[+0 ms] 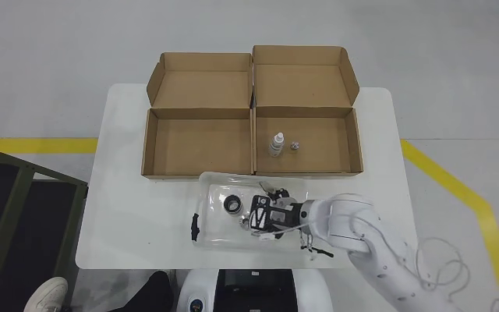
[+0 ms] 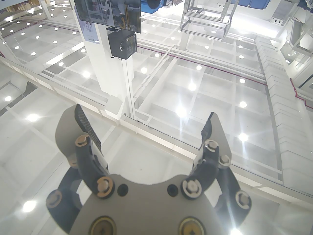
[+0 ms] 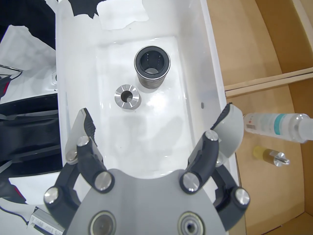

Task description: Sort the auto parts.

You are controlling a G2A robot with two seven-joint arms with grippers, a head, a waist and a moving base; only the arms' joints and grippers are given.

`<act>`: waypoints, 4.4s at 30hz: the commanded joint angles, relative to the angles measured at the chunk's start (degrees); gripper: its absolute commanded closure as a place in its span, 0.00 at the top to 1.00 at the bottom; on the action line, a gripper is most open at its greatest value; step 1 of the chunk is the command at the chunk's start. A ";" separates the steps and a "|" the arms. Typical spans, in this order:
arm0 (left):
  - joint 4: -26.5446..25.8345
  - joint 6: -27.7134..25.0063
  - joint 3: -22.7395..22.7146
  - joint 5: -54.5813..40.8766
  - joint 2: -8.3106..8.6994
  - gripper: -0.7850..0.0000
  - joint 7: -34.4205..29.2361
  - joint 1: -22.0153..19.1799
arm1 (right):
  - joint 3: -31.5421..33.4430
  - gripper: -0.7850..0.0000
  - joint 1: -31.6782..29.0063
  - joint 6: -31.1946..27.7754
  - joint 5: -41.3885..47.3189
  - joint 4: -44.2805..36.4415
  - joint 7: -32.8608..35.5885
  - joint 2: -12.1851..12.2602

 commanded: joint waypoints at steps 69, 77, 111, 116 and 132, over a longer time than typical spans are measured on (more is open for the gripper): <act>0.00 0.00 0.00 0.00 0.00 1.00 0.00 0.00 | -9.54 0.00 4.60 -0.08 0.56 5.89 -3.10 -1.27; 0.00 0.00 0.00 0.00 0.00 1.00 0.00 0.00 | -5.81 0.00 1.19 0.55 0.29 0.29 -6.28 -0.16; 0.00 0.00 0.00 0.00 0.00 1.00 0.00 0.00 | -0.06 0.00 2.13 3.24 7.20 1.40 -43.53 -1.85; 0.00 0.00 0.00 0.00 0.00 1.00 0.00 0.00 | 1.69 0.00 2.69 3.25 9.45 1.17 -45.97 -2.03; 0.00 0.00 0.00 0.00 0.00 1.00 0.00 0.00 | 7.25 0.00 0.18 4.08 10.73 -1.39 -52.60 -2.11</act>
